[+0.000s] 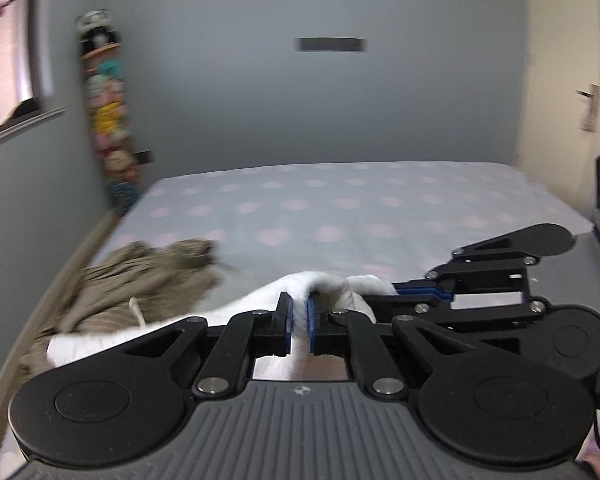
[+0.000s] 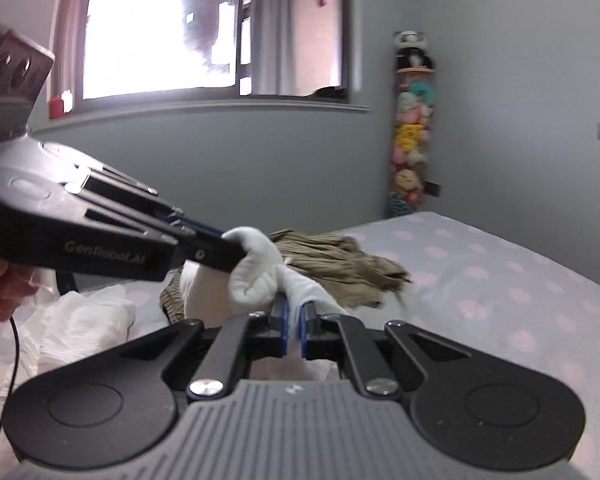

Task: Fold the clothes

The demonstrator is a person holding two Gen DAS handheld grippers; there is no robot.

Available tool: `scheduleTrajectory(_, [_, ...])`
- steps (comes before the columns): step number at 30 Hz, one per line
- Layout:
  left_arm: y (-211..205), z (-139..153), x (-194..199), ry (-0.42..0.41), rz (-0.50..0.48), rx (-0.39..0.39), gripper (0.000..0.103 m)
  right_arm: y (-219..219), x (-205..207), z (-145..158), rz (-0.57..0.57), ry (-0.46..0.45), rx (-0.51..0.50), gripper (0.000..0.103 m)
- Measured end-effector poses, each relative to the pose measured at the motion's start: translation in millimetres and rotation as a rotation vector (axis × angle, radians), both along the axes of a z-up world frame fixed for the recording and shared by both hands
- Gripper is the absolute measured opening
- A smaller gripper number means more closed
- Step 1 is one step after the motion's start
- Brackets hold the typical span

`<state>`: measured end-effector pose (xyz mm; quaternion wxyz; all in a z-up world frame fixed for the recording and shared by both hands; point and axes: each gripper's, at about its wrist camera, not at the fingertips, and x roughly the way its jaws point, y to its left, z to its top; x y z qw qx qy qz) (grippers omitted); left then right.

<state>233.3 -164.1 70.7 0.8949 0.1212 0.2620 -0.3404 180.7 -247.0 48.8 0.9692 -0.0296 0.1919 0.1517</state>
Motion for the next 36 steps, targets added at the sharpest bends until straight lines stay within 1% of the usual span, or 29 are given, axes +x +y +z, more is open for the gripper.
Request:
scheduleTrajectory(2, [-20.8,0.7,-20.1,0.023,-0.066,-0.014,0.005,-21.9,-28.9,2.1,-0.044,0.001,0.006,0.006])
scheduleTrajectory(8, [-81.0,-5.9,-64.5,0.144,-0.282,-0.041,0.005,-89.5,-118.7,-1.0,-0.208,0.013,0.029,0.006])
scheduleTrajectory(11, [-105.4,-7.2,-78.4,0.168,-0.375,-0.015,0.007,-120.4,-157.4,-0.2,-0.305,0.000,0.039,0.006])
scheduleTrajectory(13, [-118.9,-10.5,-81.3,0.179,-0.408,0.019,0.009,-139.8,-175.5,-3.2,-0.363,0.009,0.042,0.006])
scheduleTrajectory(14, [-124.3,-12.5,-79.8,0.182,-0.415,0.029,0.013,-148.9,-181.4,-7.1,-0.391,0.025,0.047,0.007])
scheduleTrajectory(15, [-129.0,-14.8,-78.3,0.181,-0.419,0.041,0.017,-158.0,-187.4,-11.1,-0.418,0.041,0.051,0.007])
scheduleTrajectory(17, [-135.8,-20.9,-76.0,0.167,-0.411,0.074,0.031,-172.6,-194.0,-24.5,-0.461,0.078,0.057,0.007])
scheduleTrajectory(18, [-139.0,-24.7,-76.1,0.156,-0.399,0.087,0.033,-178.3,-195.7,-32.1,-0.482,0.094,0.049,0.007])
scheduleTrajectory(20, [-141.6,-30.8,-77.5,0.154,-0.376,0.104,0.044,-188.0,-197.5,-48.7,-0.527,0.127,0.021,0.007])
scheduleTrajectory(22, [-140.9,-38.5,-73.9,0.170,-0.349,0.111,0.047,-197.4,-196.7,-65.8,-0.566,0.177,-0.003,0.007])
scheduleTrajectory(23, [-139.8,-41.9,-71.0,0.180,-0.334,0.119,0.049,-201.4,-198.3,-73.1,-0.584,0.196,-0.007,0.010])
scheduleTrajectory(24, [-137.4,-44.7,-68.6,0.191,-0.319,0.128,0.051,-205.0,-201.1,-79.7,-0.602,0.211,-0.008,0.015])
scheduleTrajectory(25, [-133.1,-47.7,-66.8,0.200,-0.305,0.139,0.053,-208.6,-203.9,-86.3,-0.620,0.226,-0.008,0.015])
scheduleTrajectory(26, [-129.7,-53.3,-63.8,0.209,-0.291,0.152,0.054,-211.2,-208.3,-91.4,-0.638,0.238,-0.004,0.019])
scheduleTrajectory(27, [-126.2,-58.6,-60.6,0.218,-0.280,0.164,0.054,-213.2,-213.6,-95.7,-0.656,0.247,0.001,0.029])
scheduleTrajectory(29, [-119.9,-68.9,-52.9,0.243,-0.262,0.192,0.055,-219.5,-220.1,-101.8,-0.681,0.258,0.030,0.037])
scheduleTrajectory(31, [-113.7,-81.1,-46.1,0.265,-0.246,0.223,0.056,-226.2,-225.6,-107.4,-0.704,0.267,0.062,0.039])
scheduleTrajectory(32, [-112.3,-90.4,-42.0,0.279,-0.241,0.241,0.057,-225.9,-227.9,-109.9,-0.705,0.270,0.075,0.040])
scheduleTrajectory(34, [-110.2,-110.6,-33.2,0.323,-0.225,0.274,0.057,-218.4,-235.3,-113.7,-0.668,0.277,0.105,0.045])
scheduleTrajectory(36, [-108.7,-131.9,-25.3,0.385,-0.222,0.302,0.057,-207.3,-232.8,-118.5,-0.620,0.304,0.124,0.055])
